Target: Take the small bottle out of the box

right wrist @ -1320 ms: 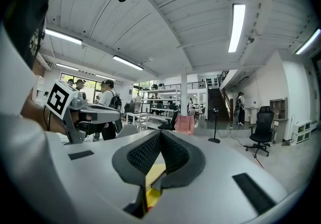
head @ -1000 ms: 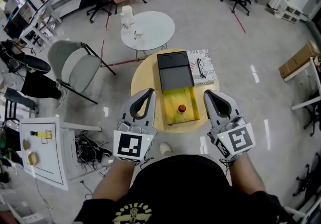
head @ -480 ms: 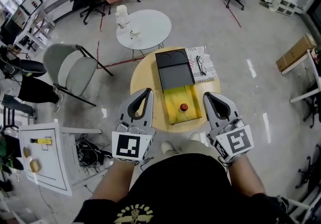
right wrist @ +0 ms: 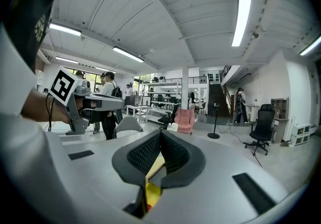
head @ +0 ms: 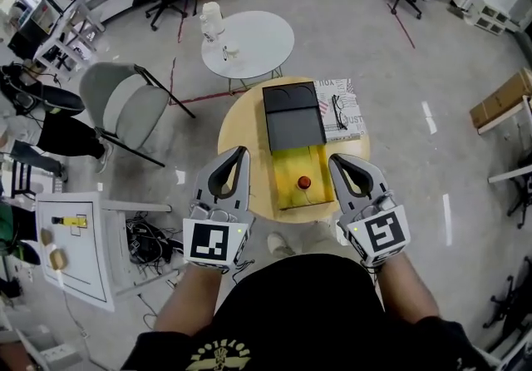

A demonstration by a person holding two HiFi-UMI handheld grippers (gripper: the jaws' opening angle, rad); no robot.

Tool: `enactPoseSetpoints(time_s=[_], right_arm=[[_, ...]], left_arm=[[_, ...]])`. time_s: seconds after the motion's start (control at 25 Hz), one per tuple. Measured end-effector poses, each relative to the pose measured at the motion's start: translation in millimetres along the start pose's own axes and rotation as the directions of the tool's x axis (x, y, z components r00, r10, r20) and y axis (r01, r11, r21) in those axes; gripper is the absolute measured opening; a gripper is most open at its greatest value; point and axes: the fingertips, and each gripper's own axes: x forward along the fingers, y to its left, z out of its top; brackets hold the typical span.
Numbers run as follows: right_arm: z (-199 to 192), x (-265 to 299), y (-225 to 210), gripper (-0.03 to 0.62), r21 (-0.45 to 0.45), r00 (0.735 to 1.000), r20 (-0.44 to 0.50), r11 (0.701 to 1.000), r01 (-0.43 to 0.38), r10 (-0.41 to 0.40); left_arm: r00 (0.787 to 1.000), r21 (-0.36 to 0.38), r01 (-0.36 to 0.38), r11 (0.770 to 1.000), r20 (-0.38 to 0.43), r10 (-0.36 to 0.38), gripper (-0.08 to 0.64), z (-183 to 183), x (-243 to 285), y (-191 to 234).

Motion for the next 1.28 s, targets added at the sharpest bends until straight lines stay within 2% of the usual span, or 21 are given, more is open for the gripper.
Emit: enactPoseSetpoints(time_s=[0.52,0.64,0.88,1.08,1.28], right_arm=[[-26.7,28.9,-10.0,0.015,-0.013,0.986,-0.051,0.988,-0.157,0.156],[-36.6,32.6,-10.1,0.015,-0.009,0.983,-0.071,0.985,-0.171,0.17],[-46.7,39.2,-9.1,0.022,-0.017,0.981,-0.055,0.982,-0.187,0.186],[-58.7,39.1,-0.5,0.045,0.015,0.973,-0.092,0.978,-0.209,0.21],[-63.7,42.6,0.6,0.069,0.022,0.976,-0.071,0.979,-0.204,0.205]], left_arm=[[0.995,-0.007,-0.091,0.996,-0.039,0.09,0.014,-13.1,21.6,6.3],[0.995,-0.013,-0.091,0.996,-0.047,0.09,0.014,-18.2,25.4,4.8],[0.995,-0.018,-0.079,0.997,-0.062,0.078,0.014,-34.3,34.6,1.7],[0.996,-0.021,-0.068,0.997,-0.058,0.066,0.014,-35.1,35.7,1.7],[0.998,-0.04,-0.048,0.998,-0.04,0.046,0.014,-31.1,39.2,-4.6]])
